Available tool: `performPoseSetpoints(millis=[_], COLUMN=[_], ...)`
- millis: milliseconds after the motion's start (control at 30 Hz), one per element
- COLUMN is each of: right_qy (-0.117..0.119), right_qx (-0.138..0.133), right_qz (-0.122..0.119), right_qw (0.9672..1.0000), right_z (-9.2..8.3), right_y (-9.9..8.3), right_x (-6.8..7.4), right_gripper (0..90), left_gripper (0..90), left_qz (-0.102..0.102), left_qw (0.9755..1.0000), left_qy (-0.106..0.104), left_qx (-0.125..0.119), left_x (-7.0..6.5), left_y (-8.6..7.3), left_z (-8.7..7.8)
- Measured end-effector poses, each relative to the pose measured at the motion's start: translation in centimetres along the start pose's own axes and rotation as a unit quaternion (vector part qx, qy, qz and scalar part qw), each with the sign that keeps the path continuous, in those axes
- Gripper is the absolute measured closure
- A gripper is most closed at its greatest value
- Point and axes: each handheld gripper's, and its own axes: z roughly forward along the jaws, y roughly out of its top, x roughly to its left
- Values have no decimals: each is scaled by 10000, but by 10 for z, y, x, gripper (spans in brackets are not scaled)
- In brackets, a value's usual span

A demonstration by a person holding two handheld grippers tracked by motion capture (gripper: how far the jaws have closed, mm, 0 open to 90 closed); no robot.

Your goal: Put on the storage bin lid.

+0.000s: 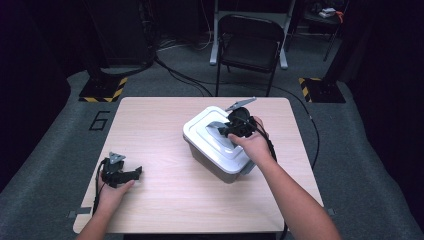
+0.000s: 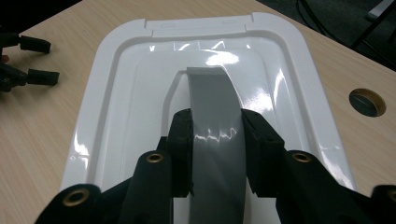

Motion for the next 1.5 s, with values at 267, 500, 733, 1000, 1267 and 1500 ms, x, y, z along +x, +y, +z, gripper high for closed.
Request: performPoseSetpoints(millis=[267,500,733,1000,1267,1500], right_qy=[34,42,-18,-99,-187,-225], right_qx=[80,80,-7,-107,-196,-228], right_qz=[46,-46,-3,84,92,261], right_qw=[10000,9999,10000,9999,9996,9991], right_z=[7,10,6,-3,-17,-28], right_y=[-2,-2,-1,-2,-13,-24], right_x=[0,1,2,3,-3,-13], right_gripper=[667,654,558,467,446,431], left_gripper=[141,141,141,141,141,140], left_qz=[3,0,3,-4,-6,-4], left_qw=[10000,10000,10000,10000,10000,10000], left_qy=[1,1,-1,-1,-2,-2], left_qx=[-4,-5,2,-1,-1,-1], left_x=[0,0,0,0,0,0], left_y=[0,0,0,0,0,0], left_z=[0,0,0,0,0,0])
